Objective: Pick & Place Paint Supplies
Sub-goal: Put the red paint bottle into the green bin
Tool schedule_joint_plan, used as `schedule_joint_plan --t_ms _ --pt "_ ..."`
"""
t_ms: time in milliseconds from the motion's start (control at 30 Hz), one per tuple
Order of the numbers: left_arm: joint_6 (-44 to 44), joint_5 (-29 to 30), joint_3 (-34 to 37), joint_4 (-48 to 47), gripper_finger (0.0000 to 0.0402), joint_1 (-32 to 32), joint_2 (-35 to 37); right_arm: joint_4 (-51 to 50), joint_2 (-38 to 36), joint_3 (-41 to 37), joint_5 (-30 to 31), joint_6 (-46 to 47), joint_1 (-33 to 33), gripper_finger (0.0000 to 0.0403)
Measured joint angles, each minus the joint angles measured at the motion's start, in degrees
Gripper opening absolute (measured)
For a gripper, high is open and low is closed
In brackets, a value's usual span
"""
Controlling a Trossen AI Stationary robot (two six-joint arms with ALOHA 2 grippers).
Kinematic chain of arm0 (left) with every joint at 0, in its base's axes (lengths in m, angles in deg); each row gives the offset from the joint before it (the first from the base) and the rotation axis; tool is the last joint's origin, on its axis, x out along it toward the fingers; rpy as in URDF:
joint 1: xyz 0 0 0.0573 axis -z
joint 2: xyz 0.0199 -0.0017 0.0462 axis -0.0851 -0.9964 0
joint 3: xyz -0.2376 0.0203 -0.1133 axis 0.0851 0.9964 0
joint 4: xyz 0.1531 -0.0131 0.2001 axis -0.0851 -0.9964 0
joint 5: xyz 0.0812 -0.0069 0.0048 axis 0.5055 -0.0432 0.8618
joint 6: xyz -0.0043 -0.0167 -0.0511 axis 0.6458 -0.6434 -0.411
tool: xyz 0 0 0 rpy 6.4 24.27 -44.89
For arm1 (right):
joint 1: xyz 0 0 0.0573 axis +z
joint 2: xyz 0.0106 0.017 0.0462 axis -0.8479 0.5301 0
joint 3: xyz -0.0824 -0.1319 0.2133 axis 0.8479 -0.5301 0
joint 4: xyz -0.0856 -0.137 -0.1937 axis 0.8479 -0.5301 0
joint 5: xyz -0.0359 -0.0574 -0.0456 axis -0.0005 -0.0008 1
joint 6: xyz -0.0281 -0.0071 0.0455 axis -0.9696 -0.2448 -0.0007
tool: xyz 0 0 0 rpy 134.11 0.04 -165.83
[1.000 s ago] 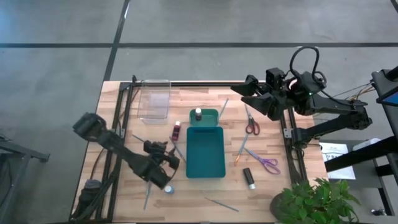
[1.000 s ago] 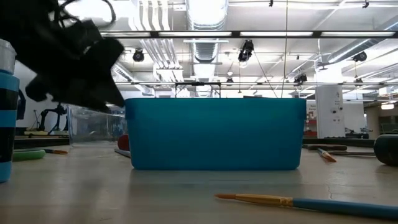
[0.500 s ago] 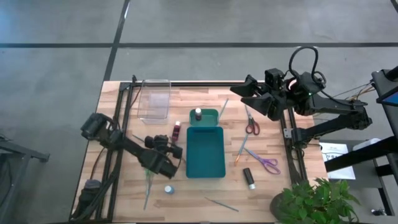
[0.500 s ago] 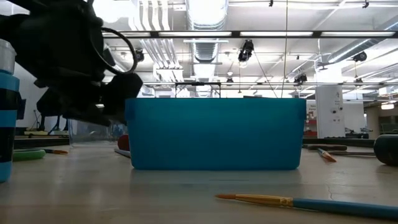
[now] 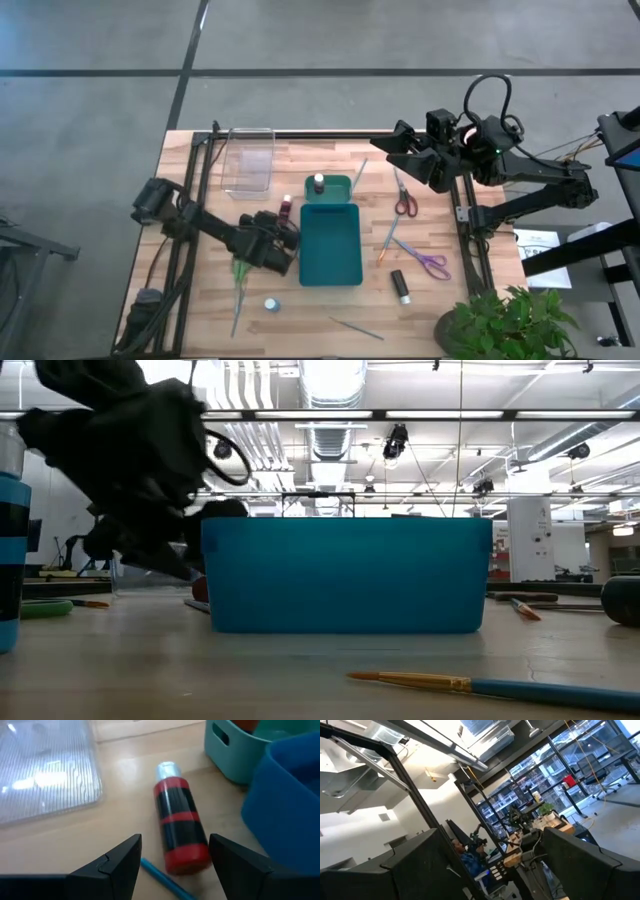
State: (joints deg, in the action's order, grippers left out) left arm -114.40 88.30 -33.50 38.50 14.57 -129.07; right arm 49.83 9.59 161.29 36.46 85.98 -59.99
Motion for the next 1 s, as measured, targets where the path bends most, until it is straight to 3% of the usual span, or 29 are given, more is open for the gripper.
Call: schedule_joint_plan --t_ms 367,633,1000 --pt "2.0 -4.9 2.8 3.3 0.0240 -1.9 0.0 0.1 0.0 0.0 0.0 0.0 0.0 0.0353" --pt "2.3 -1.8 3.0 3.5 0.0240 -2.0 0.0 0.0 0.0 0.0 0.3 0.0 0.0 0.0353" --pt "9.1 -0.9 3.0 3.8 0.0240 -2.4 0.0 0.0 0.0 0.0 1.3 0.0 0.0 0.0353"
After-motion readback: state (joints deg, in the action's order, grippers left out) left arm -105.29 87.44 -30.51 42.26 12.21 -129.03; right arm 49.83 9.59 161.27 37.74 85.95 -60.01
